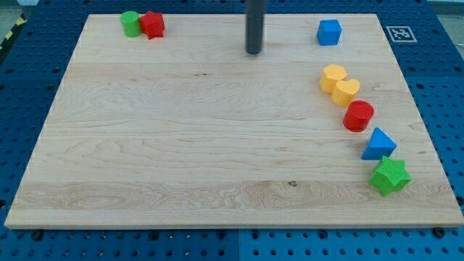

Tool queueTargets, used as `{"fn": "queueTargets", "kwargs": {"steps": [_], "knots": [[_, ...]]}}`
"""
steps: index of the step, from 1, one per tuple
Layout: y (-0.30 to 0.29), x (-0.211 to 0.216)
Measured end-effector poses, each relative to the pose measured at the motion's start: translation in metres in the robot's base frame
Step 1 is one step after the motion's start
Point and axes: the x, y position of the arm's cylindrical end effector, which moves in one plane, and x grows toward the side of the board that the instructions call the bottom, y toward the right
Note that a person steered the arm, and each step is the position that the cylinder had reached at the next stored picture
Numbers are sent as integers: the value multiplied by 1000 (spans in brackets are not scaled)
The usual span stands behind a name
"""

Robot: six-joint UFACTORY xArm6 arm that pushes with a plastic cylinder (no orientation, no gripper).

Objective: Push the red circle to the bottom side of the red star

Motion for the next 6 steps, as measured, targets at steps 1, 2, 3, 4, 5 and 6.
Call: {"fn": "queueTargets", "kwargs": {"steps": [1,2,3,4,5,6], "knots": [[67,8],[136,19],[204,72],[218,132],[198,167],[186,175]]}}
